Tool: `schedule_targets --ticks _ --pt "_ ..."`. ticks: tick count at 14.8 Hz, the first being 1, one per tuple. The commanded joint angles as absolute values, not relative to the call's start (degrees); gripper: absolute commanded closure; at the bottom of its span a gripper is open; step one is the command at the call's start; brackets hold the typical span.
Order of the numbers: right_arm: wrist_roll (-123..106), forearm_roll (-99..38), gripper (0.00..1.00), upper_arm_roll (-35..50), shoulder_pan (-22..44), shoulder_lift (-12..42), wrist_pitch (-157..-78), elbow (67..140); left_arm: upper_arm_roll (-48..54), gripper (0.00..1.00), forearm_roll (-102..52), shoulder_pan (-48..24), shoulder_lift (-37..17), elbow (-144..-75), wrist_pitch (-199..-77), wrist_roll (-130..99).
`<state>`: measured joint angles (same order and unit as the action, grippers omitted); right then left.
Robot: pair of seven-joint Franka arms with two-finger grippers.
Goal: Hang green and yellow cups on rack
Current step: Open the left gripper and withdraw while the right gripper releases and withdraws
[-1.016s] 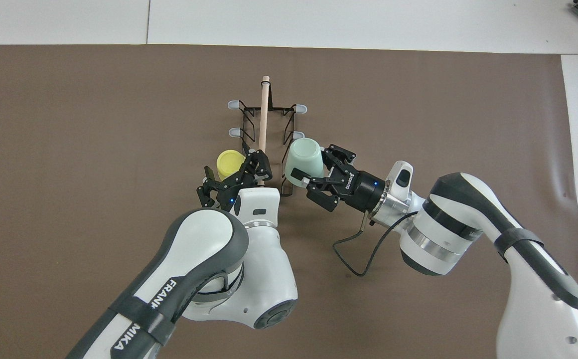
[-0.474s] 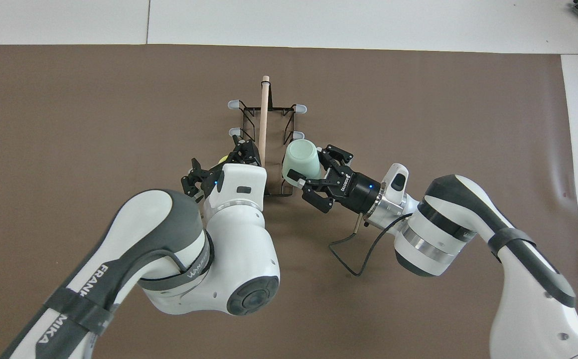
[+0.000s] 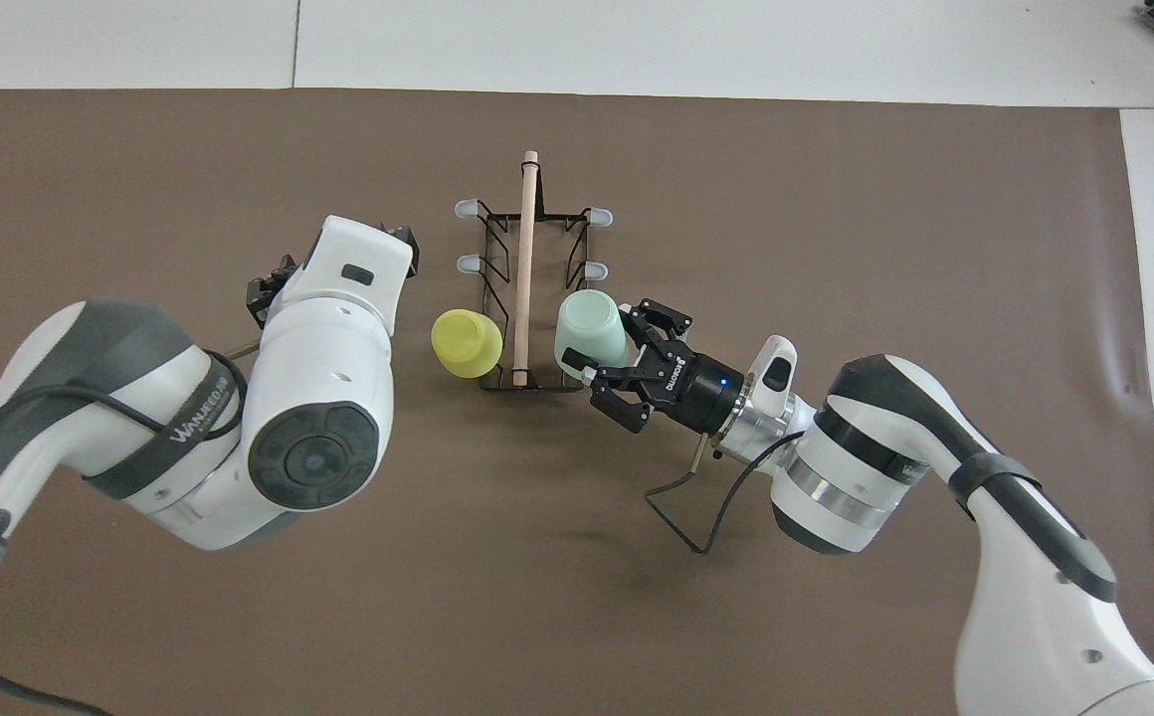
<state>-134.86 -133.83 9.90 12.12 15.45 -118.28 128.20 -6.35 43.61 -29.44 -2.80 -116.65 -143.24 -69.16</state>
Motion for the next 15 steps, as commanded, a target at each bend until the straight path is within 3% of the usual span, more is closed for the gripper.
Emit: schedule_targets --ticks 1,3,4,5,6,9,12,15 --pt "-137.1 -135.0 1.0 10.3 11.6 16.0 -120.3 128.0 -5.8 0.0 35.9 -25.0 -0.7 -117.0 -143.9 -54.9" --pt "-137.6 -135.0 1.0 10.3 11.7 16.3 -121.8 128.0 -5.9 0.0 28.0 -22.2 0.6 -117.0 -143.8 -44.5" --pt "-137.7 -135.0 0.82 10.3 12.0 16.3 -122.3 128.0 -5.9 0.0 23.9 -20.7 1.1 -117.0 -143.4 -38.8" --pt "-137.9 -135.0 0.2 10.4 12.0 16.3 -122.3 128.1 -5.9 0.0 19.9 -19.2 1.6 -117.0 -143.2 -33.7" --pt "-138.4 -134.9 0.0 10.4 12.0 16.3 -122.1 128.1 -6.0 0.0 15.8 -18.5 1.9 -116.9 -142.7 -29.0" --pt "-138.6 -134.8 0.0 10.4 11.5 15.8 -120.9 128.2 -6.1 0.0 7.8 -15.1 3.2 -115.5 -136.3 -16.0" --pt "-138.9 -134.2 0.0 10.3 10.2 14.0 -121.9 128.2 -6.4 0.0 3.0 -12.8 2.6 -108.5 -123.6 -6.0" --pt "-138.2 -125.5 0.0 10.3 7.1 8.8 -129.1 128.1 -6.6 0.0 -2.1 -9.4 1.8 -103.4 -114.6 1.5"
